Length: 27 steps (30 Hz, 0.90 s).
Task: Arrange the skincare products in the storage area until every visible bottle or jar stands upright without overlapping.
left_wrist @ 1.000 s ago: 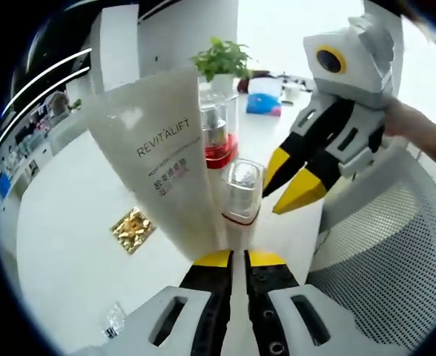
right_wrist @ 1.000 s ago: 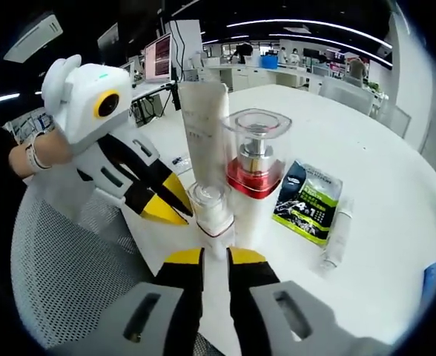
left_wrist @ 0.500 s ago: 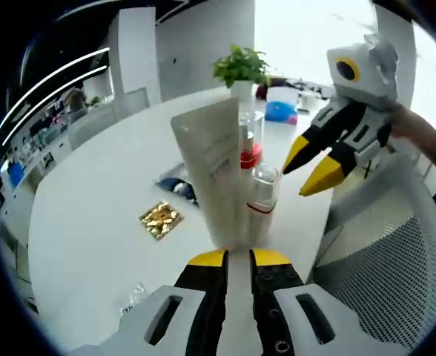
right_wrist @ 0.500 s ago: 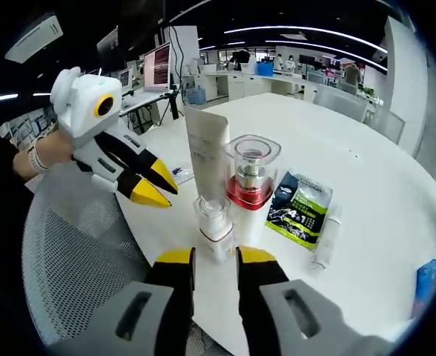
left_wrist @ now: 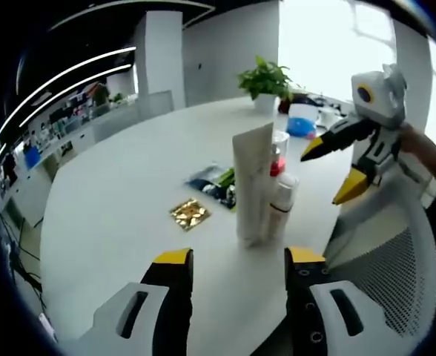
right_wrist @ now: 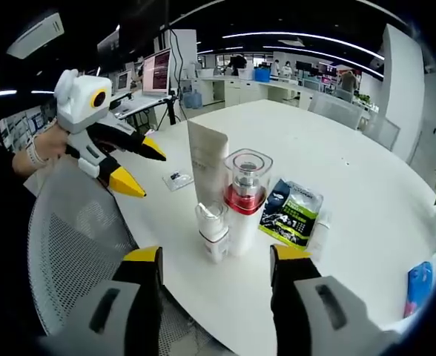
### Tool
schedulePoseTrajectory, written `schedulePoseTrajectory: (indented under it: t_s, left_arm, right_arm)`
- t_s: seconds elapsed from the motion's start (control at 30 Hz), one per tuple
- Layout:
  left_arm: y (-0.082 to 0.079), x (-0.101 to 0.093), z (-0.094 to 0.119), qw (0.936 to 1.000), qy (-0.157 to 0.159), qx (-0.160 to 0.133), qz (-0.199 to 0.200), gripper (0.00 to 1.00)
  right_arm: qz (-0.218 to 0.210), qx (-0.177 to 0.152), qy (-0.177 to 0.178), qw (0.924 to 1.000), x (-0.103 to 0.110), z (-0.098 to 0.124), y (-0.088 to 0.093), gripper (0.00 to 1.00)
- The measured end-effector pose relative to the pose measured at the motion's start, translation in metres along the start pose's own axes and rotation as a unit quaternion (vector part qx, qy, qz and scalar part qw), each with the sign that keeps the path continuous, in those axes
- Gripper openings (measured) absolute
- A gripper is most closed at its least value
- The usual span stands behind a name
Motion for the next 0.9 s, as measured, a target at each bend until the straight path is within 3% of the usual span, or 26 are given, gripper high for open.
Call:
schedulePoseTrajectory:
  t_s: [0.13, 0.23, 0.47, 0.57, 0.77, 0.9]
  left_arm:
    - [0.007, 0.003, 0.009, 0.9993, -0.014, 0.019, 0.028, 0.6]
    - [0.014, 0.006, 0.016, 0.9993, -0.019, 0.013, 0.031, 0.66]
    - [0.027, 0.009, 0.032, 0.9973, -0.036, 0.031, 0.056, 0.77]
    - [0.031, 0.007, 0.039, 0.9974, -0.028, 0.033, 0.058, 0.8]
    - [0.04, 0.012, 0.048, 0.9964, -0.034, 0.054, 0.055, 0.85]
    - [0.046, 0.02, 0.053, 0.996, -0.033, 0.049, 0.066, 0.87]
  right_arm:
    - [0.007, 0.005, 0.013, 0.9999, -0.001, 0.003, 0.0, 0.77]
    - [0.006, 0.002, 0.017, 0.9998, -0.003, 0.004, 0.0, 0.87]
    - [0.008, 0.009, 0.01, 0.9999, -0.005, 0.004, 0.0, 0.96]
    - [0.008, 0.017, 0.005, 0.9998, -0.004, 0.002, 0.001, 0.99]
    - [-0.005, 0.015, -0.02, 0.9997, 0.0, 0.0, -0.003, 0.99]
    - [0.001, 0.026, -0.011, 0.9996, 0.001, -0.001, -0.005, 0.99]
Point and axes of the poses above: the point that each gripper's makers call its tool centre point, and the gripper's own axes: z roughly backward along the fingers, x roughly to its left, y roughly out of its underside, the point moved 9 cm from there along z, roughly backward along the fingers, and after that the axes turned 2 degrees about -y, right-handed, at the moved point
